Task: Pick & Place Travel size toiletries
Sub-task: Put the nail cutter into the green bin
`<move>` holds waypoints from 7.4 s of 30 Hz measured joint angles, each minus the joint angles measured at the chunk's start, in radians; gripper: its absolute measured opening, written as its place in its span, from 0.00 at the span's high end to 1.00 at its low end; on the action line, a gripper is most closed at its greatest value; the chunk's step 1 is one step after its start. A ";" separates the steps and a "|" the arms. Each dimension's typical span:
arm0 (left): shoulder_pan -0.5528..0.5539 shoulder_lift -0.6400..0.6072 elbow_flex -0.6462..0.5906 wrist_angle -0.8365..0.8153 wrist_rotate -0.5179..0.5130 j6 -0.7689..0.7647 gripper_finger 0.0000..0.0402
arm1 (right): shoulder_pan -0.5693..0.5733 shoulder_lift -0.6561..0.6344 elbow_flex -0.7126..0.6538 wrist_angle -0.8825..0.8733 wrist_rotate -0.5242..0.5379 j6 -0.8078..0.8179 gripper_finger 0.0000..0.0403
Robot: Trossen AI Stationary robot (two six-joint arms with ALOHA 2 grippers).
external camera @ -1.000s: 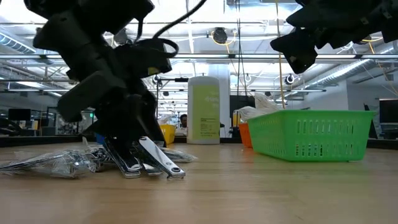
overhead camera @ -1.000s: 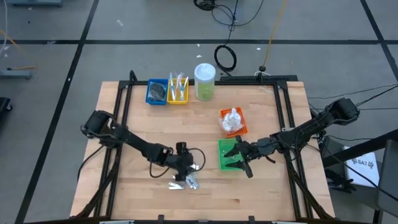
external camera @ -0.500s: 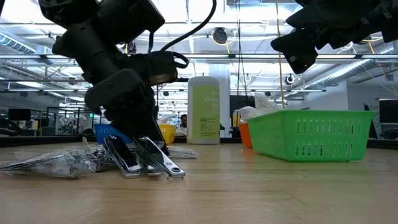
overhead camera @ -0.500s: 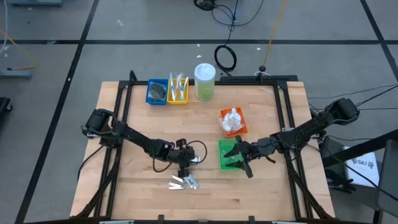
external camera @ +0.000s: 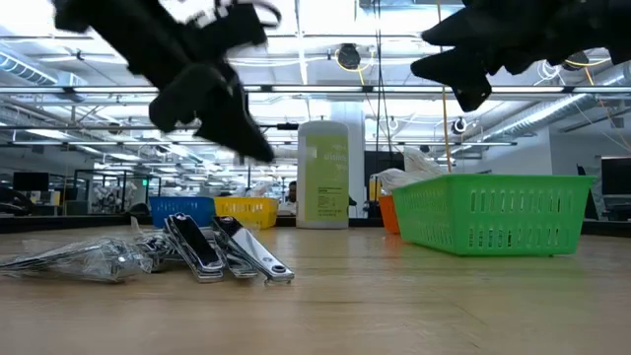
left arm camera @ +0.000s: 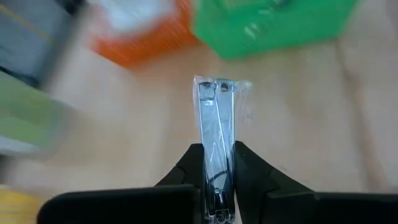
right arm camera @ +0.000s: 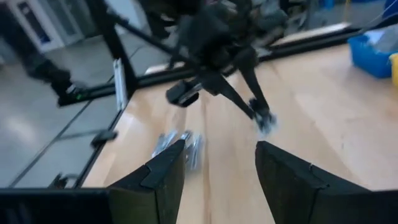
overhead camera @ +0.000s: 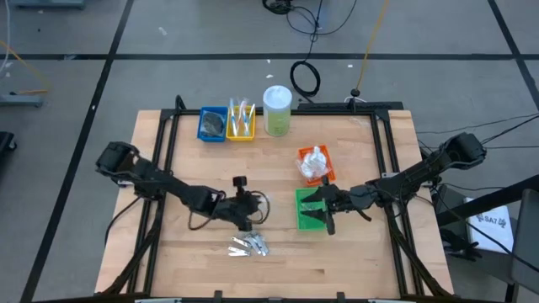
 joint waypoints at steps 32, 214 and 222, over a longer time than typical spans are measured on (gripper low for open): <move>-0.073 -0.058 0.002 0.252 -0.276 0.460 0.89 | -0.196 0.434 0.204 0.445 -0.162 0.109 0.51; -0.034 -0.108 0.002 0.177 0.228 -0.018 0.95 | -0.055 0.445 0.209 0.409 -0.109 -0.335 0.91; -0.037 -0.133 0.002 0.177 0.244 -0.232 0.76 | -0.052 0.401 0.209 0.364 -0.106 -0.351 0.91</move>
